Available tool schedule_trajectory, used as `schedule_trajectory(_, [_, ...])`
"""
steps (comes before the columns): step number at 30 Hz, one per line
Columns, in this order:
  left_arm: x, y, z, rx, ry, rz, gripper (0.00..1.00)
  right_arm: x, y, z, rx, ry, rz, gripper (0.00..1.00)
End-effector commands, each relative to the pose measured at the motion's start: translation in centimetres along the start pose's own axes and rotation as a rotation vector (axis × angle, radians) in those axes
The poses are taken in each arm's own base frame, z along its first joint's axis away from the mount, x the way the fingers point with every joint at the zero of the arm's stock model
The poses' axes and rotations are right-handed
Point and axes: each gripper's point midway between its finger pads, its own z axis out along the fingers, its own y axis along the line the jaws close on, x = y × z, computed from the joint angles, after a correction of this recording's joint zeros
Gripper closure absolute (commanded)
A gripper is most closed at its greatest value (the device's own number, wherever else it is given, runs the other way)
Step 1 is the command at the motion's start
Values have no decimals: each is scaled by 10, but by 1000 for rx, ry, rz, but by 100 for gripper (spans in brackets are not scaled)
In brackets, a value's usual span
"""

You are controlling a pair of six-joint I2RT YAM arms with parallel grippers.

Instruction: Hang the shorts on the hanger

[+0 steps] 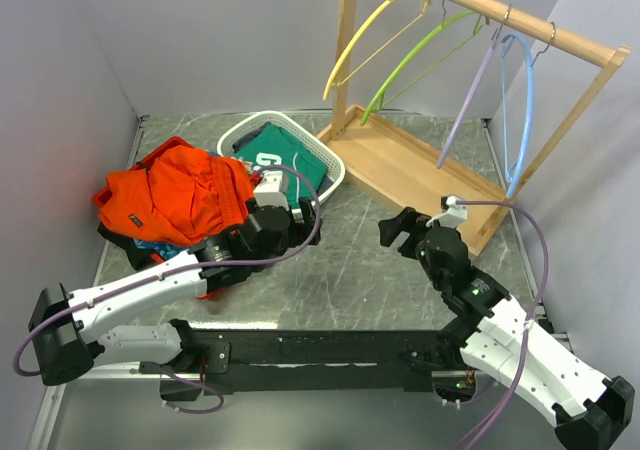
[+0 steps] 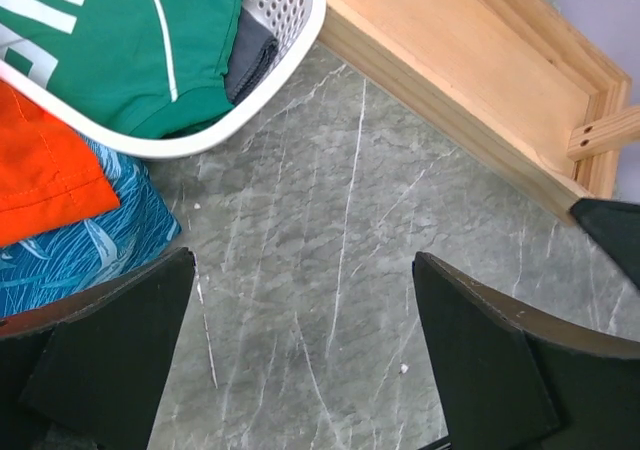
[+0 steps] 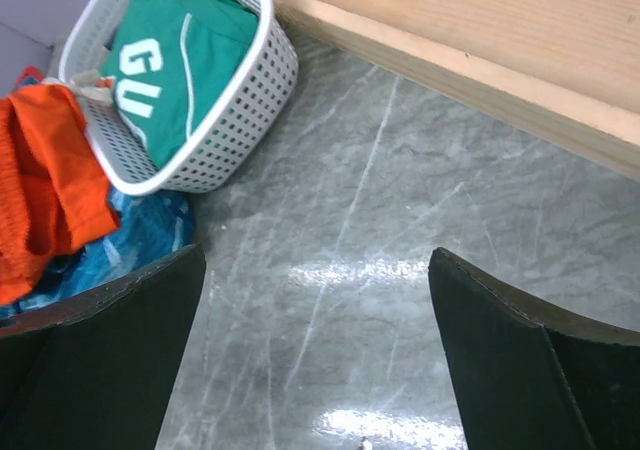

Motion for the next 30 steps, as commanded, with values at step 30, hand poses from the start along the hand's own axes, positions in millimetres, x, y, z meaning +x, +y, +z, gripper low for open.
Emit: schedule_trajectory(30, [-77,143,-7,-646,-115,-316,5,33,4,13,-42,109,-32,2])
